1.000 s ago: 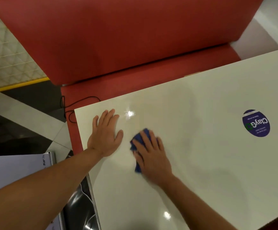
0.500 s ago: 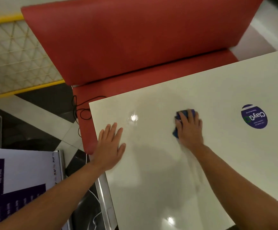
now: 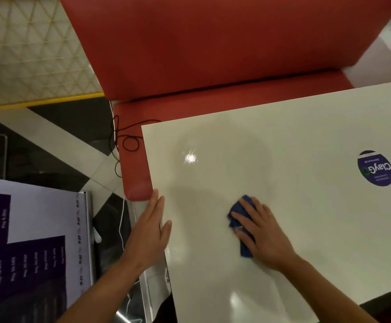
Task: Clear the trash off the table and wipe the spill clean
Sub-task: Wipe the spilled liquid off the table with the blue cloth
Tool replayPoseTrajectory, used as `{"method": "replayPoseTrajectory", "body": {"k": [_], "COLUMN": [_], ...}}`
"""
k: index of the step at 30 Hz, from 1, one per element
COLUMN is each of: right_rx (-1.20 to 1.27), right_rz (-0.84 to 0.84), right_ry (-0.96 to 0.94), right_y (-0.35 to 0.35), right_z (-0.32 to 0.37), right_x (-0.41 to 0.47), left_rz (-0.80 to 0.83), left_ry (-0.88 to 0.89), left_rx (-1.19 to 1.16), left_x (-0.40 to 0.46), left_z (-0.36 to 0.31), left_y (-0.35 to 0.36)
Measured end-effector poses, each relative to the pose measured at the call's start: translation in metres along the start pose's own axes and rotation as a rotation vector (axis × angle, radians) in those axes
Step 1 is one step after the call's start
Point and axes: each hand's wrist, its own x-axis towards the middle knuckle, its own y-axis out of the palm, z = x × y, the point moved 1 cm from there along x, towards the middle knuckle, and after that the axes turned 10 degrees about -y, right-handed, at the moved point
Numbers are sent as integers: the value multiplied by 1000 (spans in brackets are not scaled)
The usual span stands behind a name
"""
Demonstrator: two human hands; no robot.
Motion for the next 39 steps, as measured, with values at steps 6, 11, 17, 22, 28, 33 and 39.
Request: {"method": "replayPoseTrajectory", "body": {"k": [6,11,17,22,28,33,39], "right_rx": [-161,-120,-36,-45,-36,-24,-35], "right_rz": [-58,-88,-7,-14,-130,-94,58], "right_ry": [348,80,-360,-335,267,-70,-379], "right_y": [-30,-19,29,12,-8,28,46], "right_z": [-92,-3,87,29,-20,91,140], "right_x": [142,242,124,12,81,120,-3], "left_rz": [30,52,57,209,232,158,176], "left_ry": [-26,-43,-175,-192,-244,-283,-216], "left_rx": [-42,-40,-376,-416,-479,-553,-504], "left_x": [0,-2,-23,-62,-78,-66,-56], "left_z": [-4,2,9,1,-15,-12,-20], "left_y": [-3,-15,-24,-18,-19,-25,-33]}}
